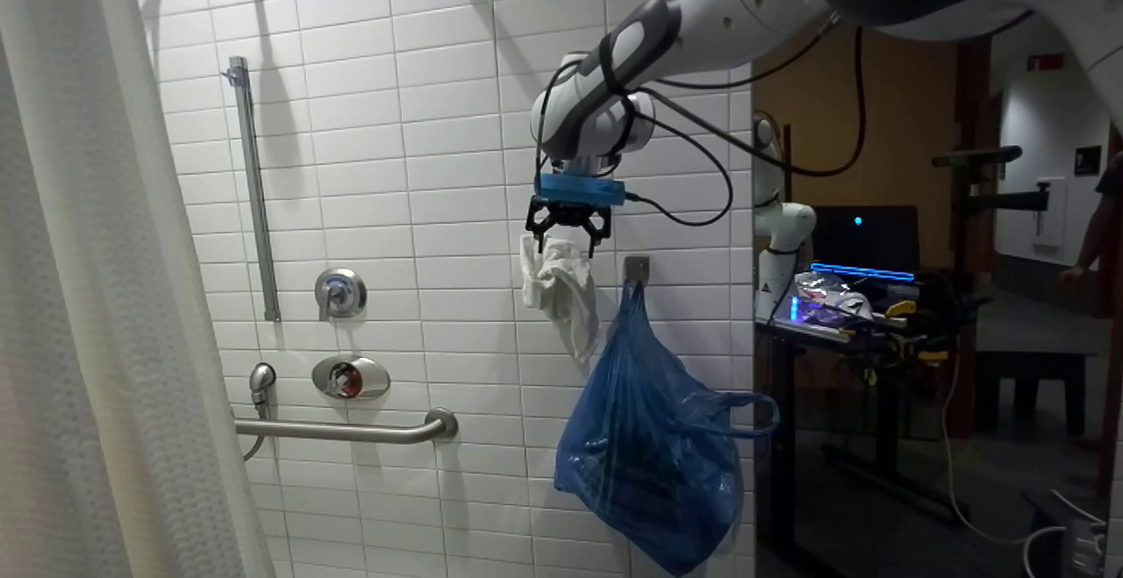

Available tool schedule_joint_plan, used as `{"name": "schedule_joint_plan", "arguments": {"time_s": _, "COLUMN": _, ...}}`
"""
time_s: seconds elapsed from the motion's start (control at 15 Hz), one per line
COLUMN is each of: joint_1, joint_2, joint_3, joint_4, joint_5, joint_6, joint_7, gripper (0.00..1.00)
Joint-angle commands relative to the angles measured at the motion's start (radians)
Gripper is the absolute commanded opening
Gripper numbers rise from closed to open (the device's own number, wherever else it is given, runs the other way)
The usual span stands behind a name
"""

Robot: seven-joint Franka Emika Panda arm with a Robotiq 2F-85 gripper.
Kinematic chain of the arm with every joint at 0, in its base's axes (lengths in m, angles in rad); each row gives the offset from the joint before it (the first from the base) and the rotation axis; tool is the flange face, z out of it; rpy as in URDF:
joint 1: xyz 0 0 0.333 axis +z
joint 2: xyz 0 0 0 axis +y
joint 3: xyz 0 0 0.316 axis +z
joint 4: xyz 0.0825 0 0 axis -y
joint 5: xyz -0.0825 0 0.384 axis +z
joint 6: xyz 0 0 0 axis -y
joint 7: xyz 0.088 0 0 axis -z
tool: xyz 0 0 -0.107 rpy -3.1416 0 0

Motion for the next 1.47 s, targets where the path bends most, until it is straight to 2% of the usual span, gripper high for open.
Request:
{"name": "schedule_joint_plan", "arguments": {"time_s": 0.0, "joint_1": -0.016, "joint_2": 0.004, "joint_3": 0.012, "joint_4": 0.011, "joint_5": -0.002, "joint_6": 0.008, "joint_7": 0.003, "gripper": 1.0}}
{"name": "schedule_joint_plan", "arguments": {"time_s": 0.93, "joint_1": -0.016, "joint_2": 0.045, "joint_3": 0.02, "joint_4": 0.064, "joint_5": -0.011, "joint_6": -0.042, "joint_7": -0.005, "gripper": 1.0}}
{"name": "schedule_joint_plan", "arguments": {"time_s": 1.4, "joint_1": -0.025, "joint_2": 0.094, "joint_3": 0.032, "joint_4": 0.15, "joint_5": 0.004, "joint_6": -0.182, "joint_7": -0.014, "gripper": 1.0}}
